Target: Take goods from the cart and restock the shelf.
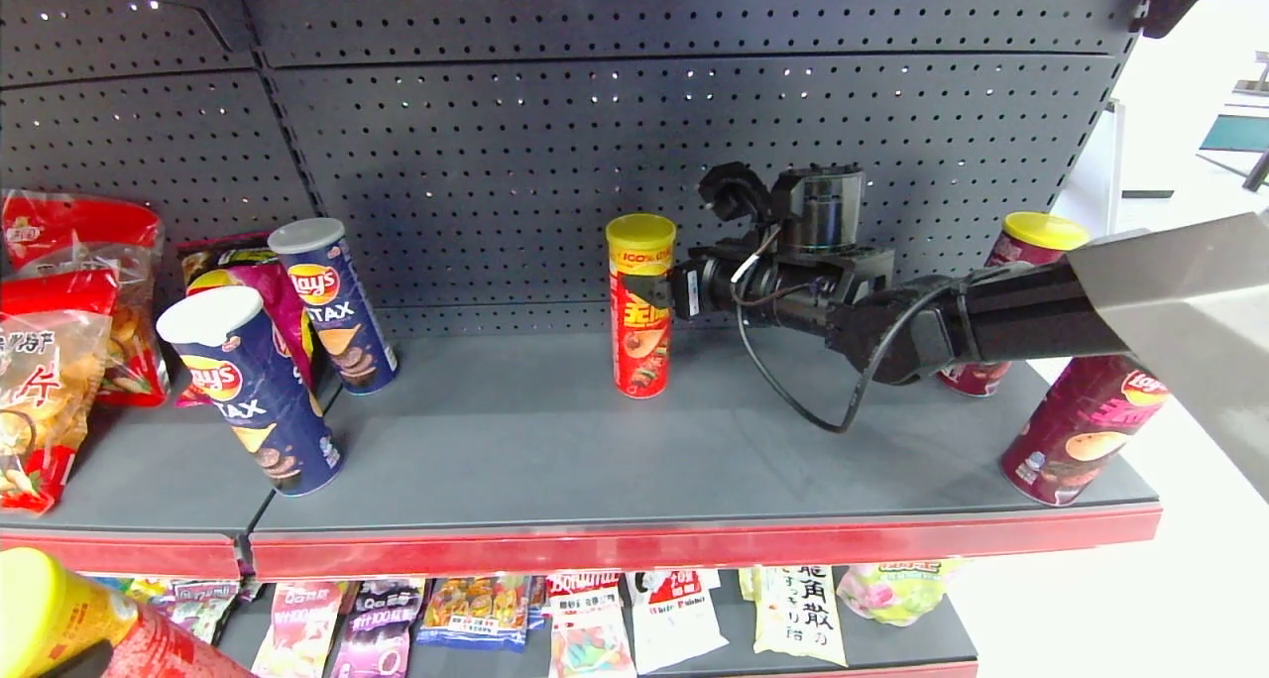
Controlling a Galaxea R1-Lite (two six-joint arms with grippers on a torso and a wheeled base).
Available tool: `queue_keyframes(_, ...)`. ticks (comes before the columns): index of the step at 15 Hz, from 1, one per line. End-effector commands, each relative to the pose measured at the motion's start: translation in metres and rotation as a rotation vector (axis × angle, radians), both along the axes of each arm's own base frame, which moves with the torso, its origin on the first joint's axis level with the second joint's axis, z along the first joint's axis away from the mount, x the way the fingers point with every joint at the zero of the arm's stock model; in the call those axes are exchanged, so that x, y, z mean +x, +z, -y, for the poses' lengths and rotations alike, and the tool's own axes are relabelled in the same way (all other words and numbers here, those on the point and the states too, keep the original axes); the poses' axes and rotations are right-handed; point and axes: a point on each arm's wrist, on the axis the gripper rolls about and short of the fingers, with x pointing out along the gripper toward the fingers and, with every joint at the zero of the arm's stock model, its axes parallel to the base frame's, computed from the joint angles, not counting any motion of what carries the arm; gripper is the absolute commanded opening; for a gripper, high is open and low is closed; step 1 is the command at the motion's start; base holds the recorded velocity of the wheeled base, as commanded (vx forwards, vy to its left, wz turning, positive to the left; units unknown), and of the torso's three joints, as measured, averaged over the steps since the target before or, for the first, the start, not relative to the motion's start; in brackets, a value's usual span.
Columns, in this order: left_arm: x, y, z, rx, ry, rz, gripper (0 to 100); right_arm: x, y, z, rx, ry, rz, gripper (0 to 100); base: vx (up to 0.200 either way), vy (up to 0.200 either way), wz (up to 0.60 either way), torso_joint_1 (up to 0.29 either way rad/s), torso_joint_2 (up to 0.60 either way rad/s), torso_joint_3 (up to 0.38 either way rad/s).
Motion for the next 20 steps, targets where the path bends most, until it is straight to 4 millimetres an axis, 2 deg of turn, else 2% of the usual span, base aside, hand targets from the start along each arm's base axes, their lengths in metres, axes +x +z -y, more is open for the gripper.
queue_keyframes(1,0.0,-0.002,0.0,0.0,0.0,-0.005,0,0.002,-0.001,-0.002,0.001,0.004,0.002,100,0.0,0.0,0.0,0.0,0.0,0.0)
queue_keyframes(7,0.0,-0.004,0.0,0.001,0.004,-0.011,0,-0.001,0.004,-0.016,0.015,0.033,0.025,100,0.0,0.0,0.0,0.0,0.0,0.0)
queue_keyframes(12,-0.001,-0.004,0.0,0.001,0.004,-0.007,0,0.002,-0.004,-0.022,0.009,0.04,0.015,100,0.0,0.0,0.0,0.0,0.0,0.0)
queue_keyframes(13,-0.001,-0.003,0.0,0.001,0.004,-0.008,0,0.003,-0.004,-0.023,0.006,0.04,0.02,0,0.0,0.0,0.0,0.0,0.0,0.0)
queue_keyframes(18,0.0,-0.004,0.0,0.002,0.006,-0.011,0,0.001,-0.004,-0.026,0.008,0.048,0.025,0,0.0,0.0,0.0,0.0,0.0,0.0)
queue_keyframes(20,0.0,-0.003,0.0,0.004,0.015,-0.01,0,-0.01,0.008,-0.028,0.017,0.039,0.036,0,0.0,0.0,0.0,0.0,0.0,0.0)
